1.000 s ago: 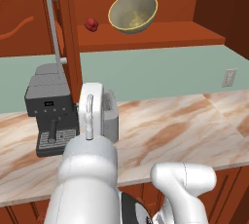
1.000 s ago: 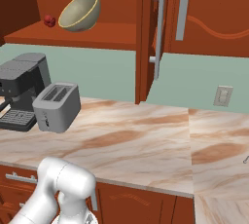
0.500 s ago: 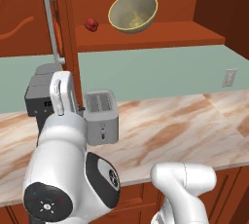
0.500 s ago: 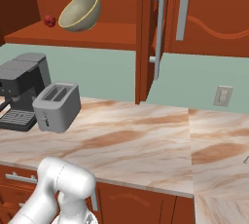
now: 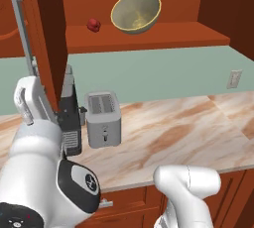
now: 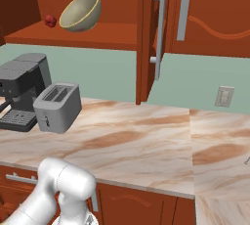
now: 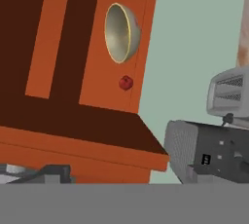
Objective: Pick the mug and place it in the sink. Pick the bowl and place it in the open cabinet and then close the cabinet.
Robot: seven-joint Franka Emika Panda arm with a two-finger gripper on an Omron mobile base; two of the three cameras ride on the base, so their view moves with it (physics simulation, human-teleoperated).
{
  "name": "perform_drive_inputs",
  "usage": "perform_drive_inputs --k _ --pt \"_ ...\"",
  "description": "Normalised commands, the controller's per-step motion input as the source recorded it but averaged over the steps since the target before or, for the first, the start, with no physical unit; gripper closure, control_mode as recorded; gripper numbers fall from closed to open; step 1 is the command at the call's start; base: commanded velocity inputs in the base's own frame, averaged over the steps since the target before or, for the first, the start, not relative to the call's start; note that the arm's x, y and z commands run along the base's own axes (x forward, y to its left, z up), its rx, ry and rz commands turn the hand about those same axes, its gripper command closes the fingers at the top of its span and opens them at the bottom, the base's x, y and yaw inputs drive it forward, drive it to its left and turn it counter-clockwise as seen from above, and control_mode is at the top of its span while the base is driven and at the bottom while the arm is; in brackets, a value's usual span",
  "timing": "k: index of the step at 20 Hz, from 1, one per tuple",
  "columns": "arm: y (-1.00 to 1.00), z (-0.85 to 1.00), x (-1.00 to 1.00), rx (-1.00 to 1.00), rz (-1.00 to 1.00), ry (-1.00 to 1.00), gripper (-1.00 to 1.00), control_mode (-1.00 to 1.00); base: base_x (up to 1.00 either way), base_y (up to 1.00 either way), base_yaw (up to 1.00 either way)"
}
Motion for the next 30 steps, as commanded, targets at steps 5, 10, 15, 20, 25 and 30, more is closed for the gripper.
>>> perform_drive_inputs --k 5,10,15,20,25,30 --pt "0.6 -0.18 0.08 0.0 0.0 -0.01 -1.0 -1.0 0.0 0.0 0.0" --pt "0.63 -0.22 0.12 0.0 0.0 -0.02 -1.0 -1.0 0.0 0.0 0.0" --pt "0.03 -0.03 0.99 0.0 0.0 0.03 -1.0 -1.0 0.0 0.0 0.0" --pt "0.0 0.0 0.84 0.0 -0.1 0.0 -1.0 -1.0 0.0 0.0 0.0" --pt "-0.01 0.0 0.65 0.0 -0.2 -0.03 -1.0 -1.0 0.0 0.0 0.0" --pt "-0.24 0.0 -0.04 0.0 -0.35 -0.24 -1.0 -1.0 0.0 0.0 0.0"
